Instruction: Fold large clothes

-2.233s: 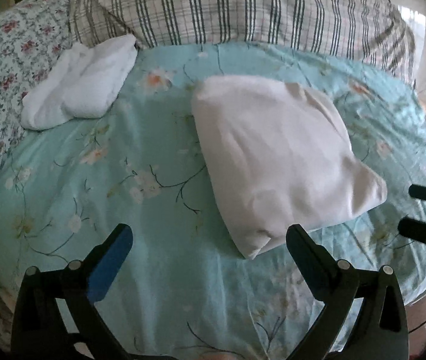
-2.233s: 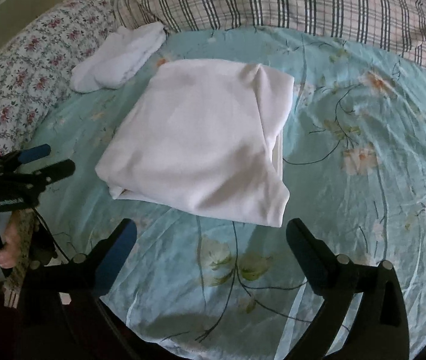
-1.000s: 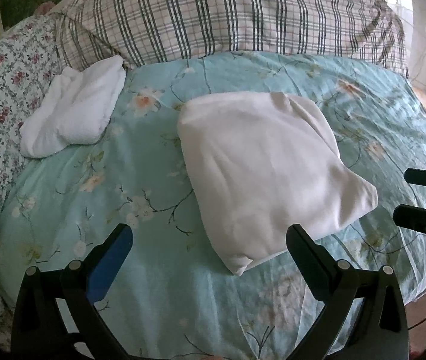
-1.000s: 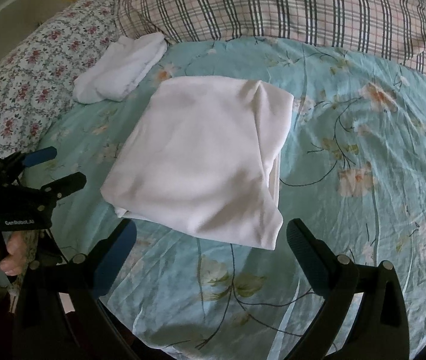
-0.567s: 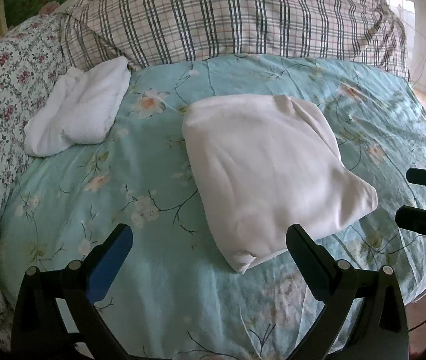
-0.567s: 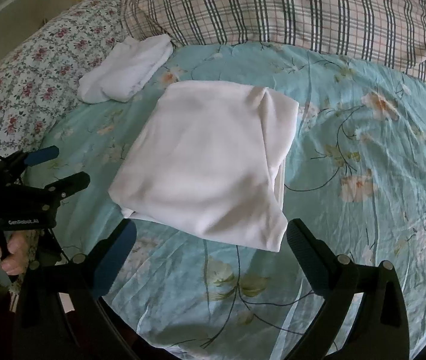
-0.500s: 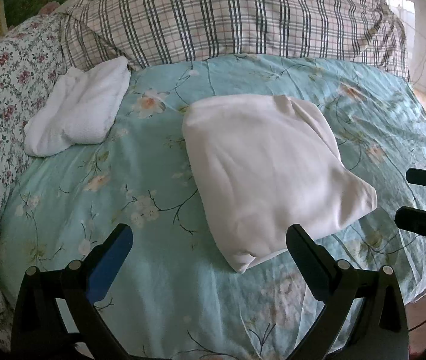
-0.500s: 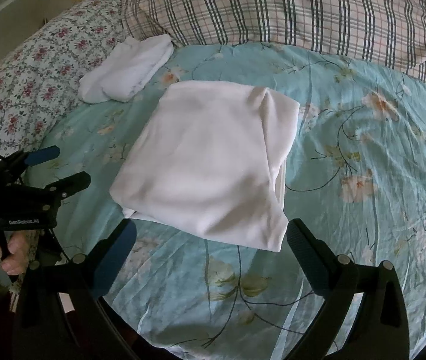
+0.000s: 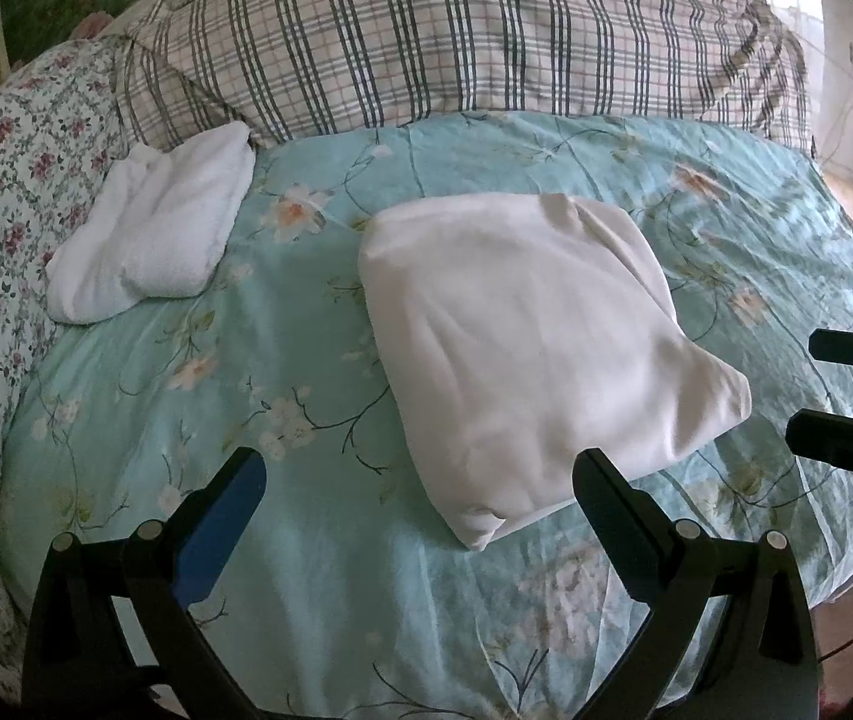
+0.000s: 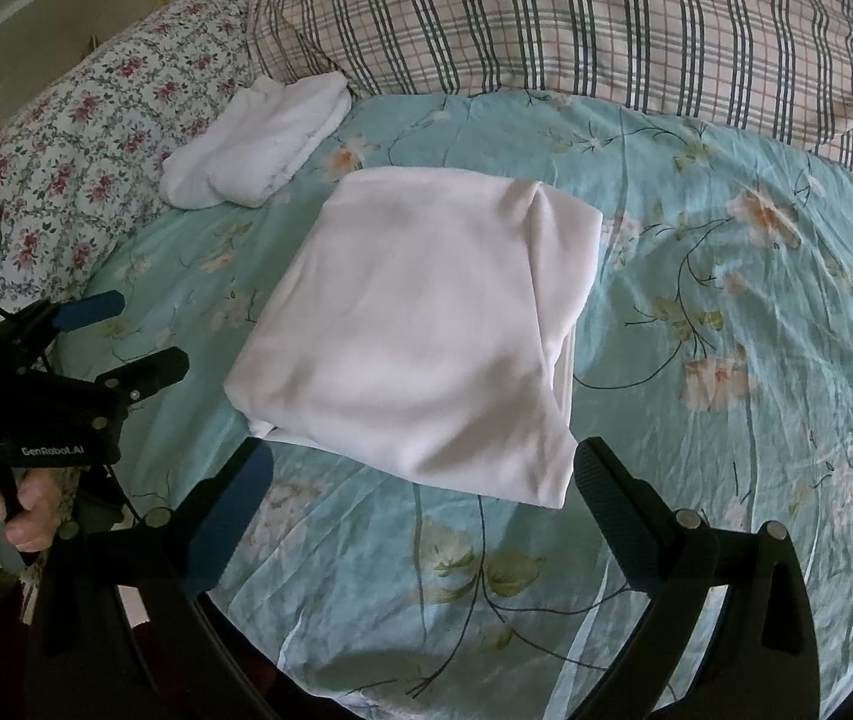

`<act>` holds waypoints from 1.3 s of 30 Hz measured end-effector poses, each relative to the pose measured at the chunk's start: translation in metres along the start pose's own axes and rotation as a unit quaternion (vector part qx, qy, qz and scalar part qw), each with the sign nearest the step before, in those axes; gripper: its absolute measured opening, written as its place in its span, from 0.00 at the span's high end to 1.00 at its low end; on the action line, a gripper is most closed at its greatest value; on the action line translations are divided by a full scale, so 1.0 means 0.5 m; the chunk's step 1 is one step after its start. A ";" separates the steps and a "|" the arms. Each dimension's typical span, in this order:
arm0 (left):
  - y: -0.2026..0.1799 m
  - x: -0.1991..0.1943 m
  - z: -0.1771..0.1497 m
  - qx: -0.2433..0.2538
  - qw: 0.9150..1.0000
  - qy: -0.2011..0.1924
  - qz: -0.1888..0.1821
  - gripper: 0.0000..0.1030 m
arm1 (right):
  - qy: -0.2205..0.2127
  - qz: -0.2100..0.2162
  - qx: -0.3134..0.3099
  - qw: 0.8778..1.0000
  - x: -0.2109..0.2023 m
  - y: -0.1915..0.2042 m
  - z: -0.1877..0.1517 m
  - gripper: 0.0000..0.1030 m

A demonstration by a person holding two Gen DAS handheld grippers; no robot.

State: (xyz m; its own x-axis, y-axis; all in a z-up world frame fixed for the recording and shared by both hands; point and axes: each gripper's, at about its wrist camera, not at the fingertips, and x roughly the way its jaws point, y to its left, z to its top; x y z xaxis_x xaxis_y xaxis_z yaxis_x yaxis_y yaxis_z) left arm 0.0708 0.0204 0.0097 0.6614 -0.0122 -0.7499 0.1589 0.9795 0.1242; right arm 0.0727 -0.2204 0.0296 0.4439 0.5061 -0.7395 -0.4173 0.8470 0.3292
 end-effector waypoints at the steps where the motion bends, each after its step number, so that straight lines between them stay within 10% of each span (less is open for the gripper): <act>1: 0.000 0.000 0.001 0.000 1.000 0.000 0.000 0.01 | 0.001 -0.001 0.001 1.000 0.000 0.001 0.000 0.03; 39: 0.005 0.015 0.016 0.003 1.000 0.004 0.002 0.01 | 0.001 -0.001 0.004 1.000 0.008 0.011 0.012 0.03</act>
State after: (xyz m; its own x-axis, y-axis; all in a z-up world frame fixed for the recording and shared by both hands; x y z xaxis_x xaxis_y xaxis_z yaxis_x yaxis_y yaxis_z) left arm 0.0819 0.0211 0.0096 0.6561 -0.0068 -0.7546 0.1607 0.9783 0.1310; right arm 0.0768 -0.2129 0.0321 0.4439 0.5042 -0.7408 -0.4095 0.8494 0.3328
